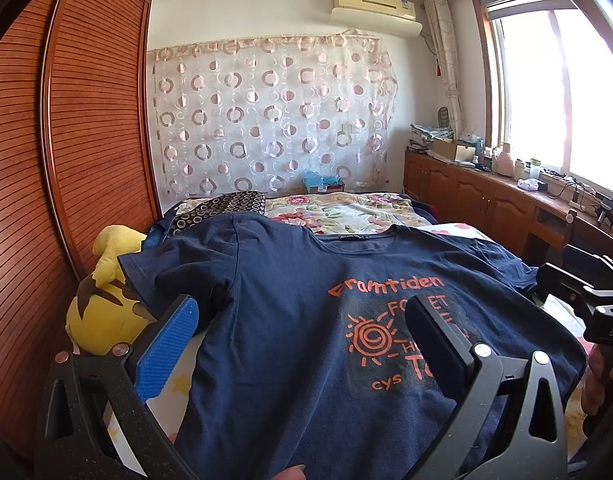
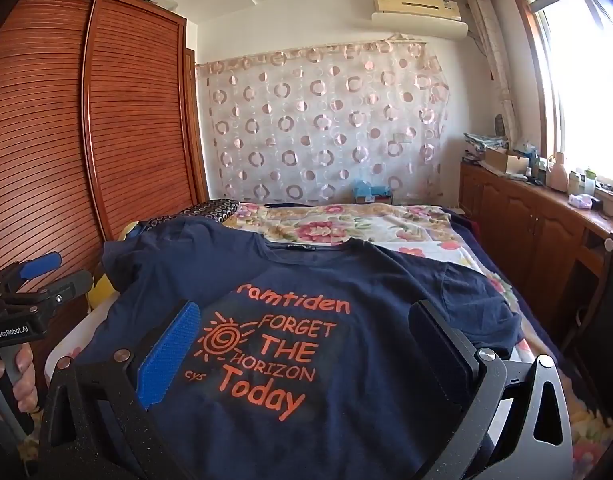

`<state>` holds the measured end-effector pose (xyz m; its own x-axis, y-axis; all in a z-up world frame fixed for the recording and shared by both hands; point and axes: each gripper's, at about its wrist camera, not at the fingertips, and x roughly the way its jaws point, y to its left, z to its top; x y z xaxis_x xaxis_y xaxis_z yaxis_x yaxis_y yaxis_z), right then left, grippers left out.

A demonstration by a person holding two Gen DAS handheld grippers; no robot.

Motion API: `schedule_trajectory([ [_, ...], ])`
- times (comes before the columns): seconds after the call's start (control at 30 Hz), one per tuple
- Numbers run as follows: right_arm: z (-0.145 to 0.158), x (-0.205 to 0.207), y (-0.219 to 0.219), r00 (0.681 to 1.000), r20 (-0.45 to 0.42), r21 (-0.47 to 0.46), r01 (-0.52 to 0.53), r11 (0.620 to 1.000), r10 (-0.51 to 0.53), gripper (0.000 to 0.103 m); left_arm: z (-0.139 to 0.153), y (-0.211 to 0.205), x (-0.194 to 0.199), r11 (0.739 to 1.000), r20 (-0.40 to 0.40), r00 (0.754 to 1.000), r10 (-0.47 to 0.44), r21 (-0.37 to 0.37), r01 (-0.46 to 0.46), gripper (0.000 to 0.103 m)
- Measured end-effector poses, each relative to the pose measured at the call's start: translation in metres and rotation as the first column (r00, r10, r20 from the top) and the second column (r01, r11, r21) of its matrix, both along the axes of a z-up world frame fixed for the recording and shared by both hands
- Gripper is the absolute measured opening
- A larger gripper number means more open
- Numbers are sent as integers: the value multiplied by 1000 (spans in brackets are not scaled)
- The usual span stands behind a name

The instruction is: Fold small clothes

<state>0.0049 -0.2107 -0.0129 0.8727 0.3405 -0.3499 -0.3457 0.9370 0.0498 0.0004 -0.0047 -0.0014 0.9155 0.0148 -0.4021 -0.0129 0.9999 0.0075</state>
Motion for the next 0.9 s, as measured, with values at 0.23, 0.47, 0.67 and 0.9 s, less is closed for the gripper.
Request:
schedule_trajectory([
  [0.23, 0, -2, 0, 1000, 1, -3, -5, 1000, 5, 103, 0, 0, 0, 1000, 1, 1000, 1, 2, -1, 103],
  [0.47, 0, -2, 1, 1000, -1, -3, -5, 1000, 5, 103, 0, -1, 0, 1000, 2, 1000, 0, 5, 0, 103],
  [0.67, -1, -2, 0, 1000, -2, -2, -4, 1000, 4, 103, 0, -2, 0, 1000, 3, 1000, 1, 6, -1, 103],
  [0.9, -1, -2, 0, 1000, -2, -2, -5, 1000, 5, 103, 0, -2, 0, 1000, 3, 1000, 0, 8, 0, 103],
])
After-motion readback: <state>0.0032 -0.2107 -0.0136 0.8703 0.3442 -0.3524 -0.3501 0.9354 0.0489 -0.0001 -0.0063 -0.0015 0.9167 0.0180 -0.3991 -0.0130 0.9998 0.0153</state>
